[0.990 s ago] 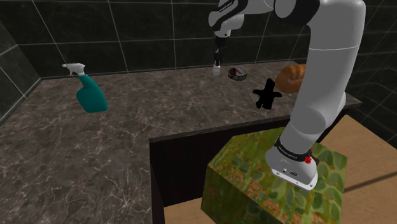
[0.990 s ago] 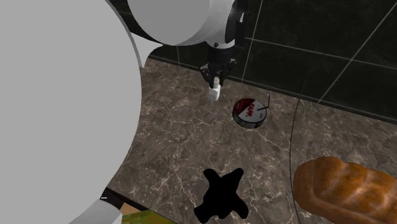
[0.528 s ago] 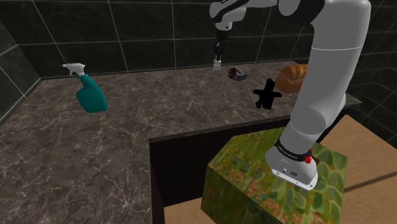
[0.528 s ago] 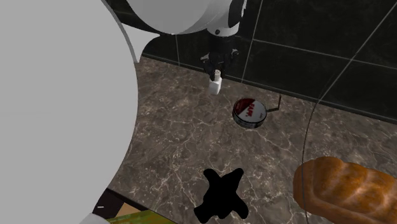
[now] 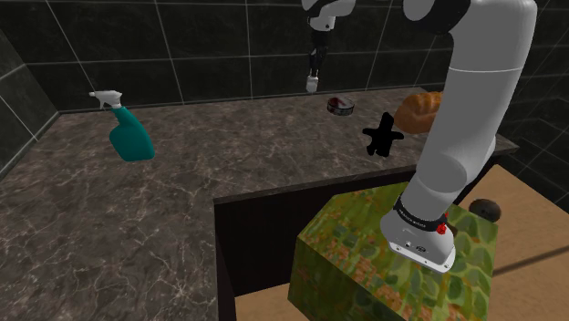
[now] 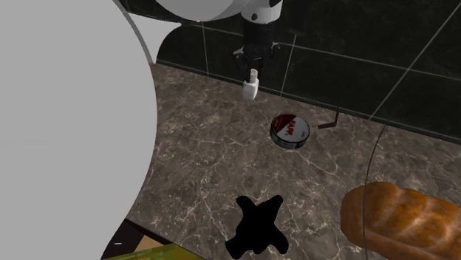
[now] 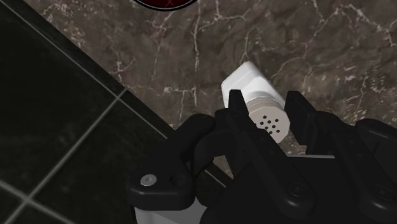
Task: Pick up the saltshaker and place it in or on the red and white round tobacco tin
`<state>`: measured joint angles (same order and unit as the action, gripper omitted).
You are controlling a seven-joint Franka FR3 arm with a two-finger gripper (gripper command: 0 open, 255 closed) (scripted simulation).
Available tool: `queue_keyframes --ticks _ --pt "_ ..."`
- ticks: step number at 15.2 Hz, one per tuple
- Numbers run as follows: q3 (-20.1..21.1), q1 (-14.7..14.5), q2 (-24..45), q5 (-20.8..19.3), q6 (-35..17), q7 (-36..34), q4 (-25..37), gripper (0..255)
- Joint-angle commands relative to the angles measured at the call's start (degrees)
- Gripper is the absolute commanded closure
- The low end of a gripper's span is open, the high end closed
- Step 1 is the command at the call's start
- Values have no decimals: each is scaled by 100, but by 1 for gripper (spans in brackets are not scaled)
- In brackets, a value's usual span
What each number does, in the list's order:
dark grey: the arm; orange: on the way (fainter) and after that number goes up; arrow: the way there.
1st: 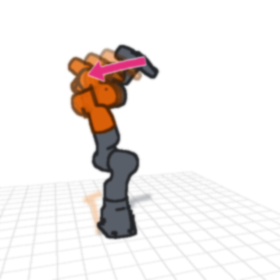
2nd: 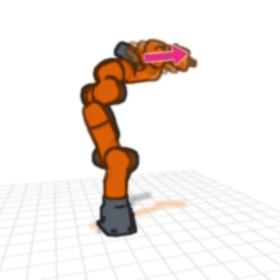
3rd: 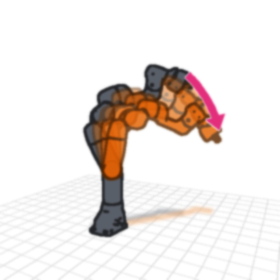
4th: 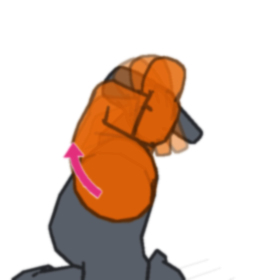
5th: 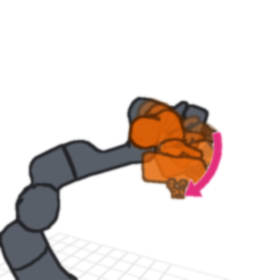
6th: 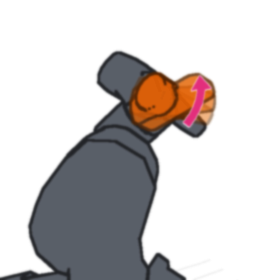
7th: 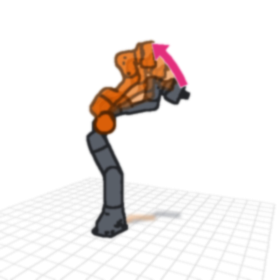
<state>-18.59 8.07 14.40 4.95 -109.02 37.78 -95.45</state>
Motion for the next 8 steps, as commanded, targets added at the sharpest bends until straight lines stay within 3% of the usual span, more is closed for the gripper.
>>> queue_keyframes --ticks 1,5,8 --pt "-3 -1 -20 -11 139 -11 118 255" --pt "-9 3 -46 -23 362 -21 317 255" --pt "-143 181 -274 -72 433 286 162 255"
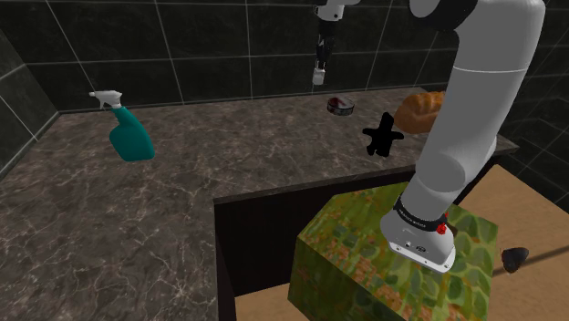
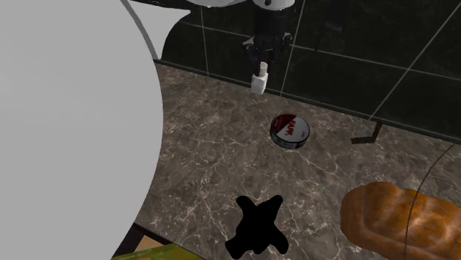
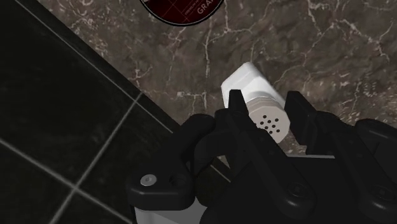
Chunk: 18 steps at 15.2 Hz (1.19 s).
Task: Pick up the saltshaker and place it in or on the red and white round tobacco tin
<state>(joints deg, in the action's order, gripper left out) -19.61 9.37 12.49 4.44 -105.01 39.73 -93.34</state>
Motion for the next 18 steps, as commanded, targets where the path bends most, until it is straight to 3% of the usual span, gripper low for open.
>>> queue_keyframes --ticks 1,9,18 --pt "-88 112 -148 -36 61 197 -85 255" --pt "-501 650 -486 -110 380 1127 -104 255" --pt "-490 639 -441 -82 -300 1150 -745 255"
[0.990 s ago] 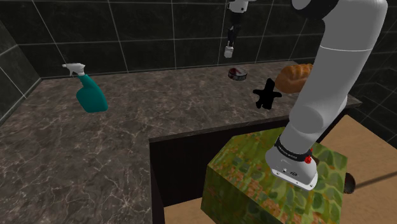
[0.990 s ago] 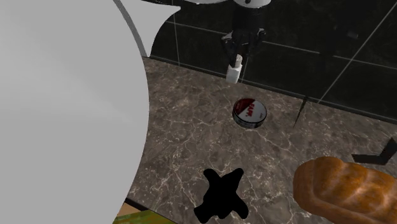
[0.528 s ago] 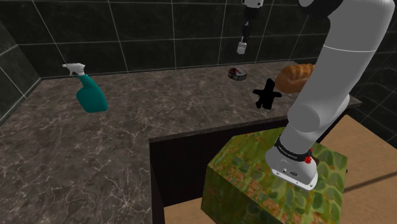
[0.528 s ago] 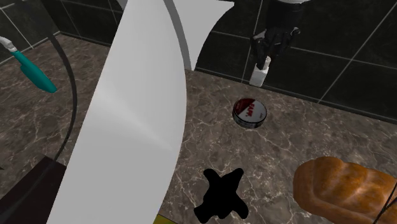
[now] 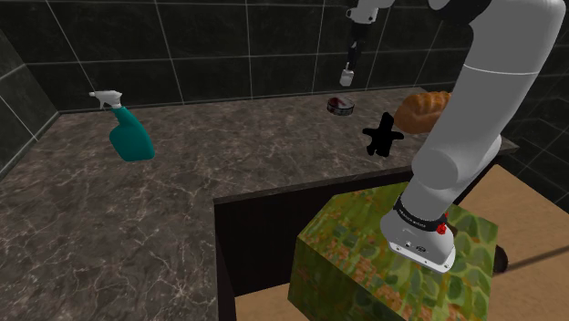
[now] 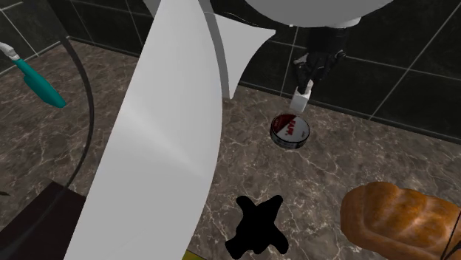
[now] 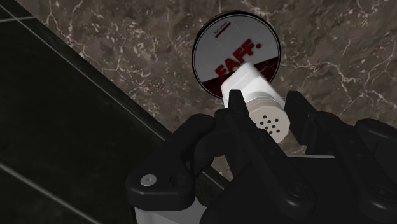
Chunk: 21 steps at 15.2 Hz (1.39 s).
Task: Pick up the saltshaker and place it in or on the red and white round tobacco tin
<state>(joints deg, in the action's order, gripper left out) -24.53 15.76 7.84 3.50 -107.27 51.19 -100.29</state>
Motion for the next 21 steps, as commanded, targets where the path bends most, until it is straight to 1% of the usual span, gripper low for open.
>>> queue_keyframes --ticks 1,12,20,21 --pt "4 0 36 18 -147 8 -113 255" --pt "28 17 263 142 -981 93 -741 255" --pt "28 17 263 142 -981 93 -741 255" --pt "28 17 263 142 -981 93 -741 0"
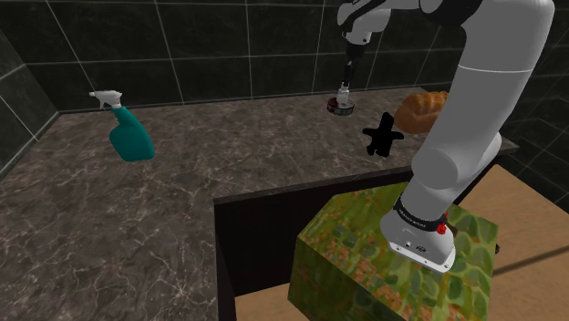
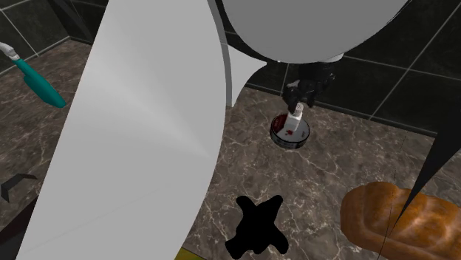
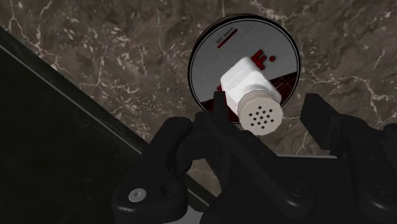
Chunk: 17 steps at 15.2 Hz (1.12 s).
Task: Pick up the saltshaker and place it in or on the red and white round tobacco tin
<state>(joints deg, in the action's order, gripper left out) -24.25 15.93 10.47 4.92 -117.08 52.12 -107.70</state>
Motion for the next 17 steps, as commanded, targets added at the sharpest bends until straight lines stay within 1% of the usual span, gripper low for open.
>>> queue_keyframes --ticks 1,5,9,17 --pt "0 0 0 0 0 0 0 0" --pt "0 0 0 0 0 0 0 0" --pt "-22 -16 -197 -107 678 -73 501 0" --pt "-22 -16 -197 -107 677 -73 501 0"
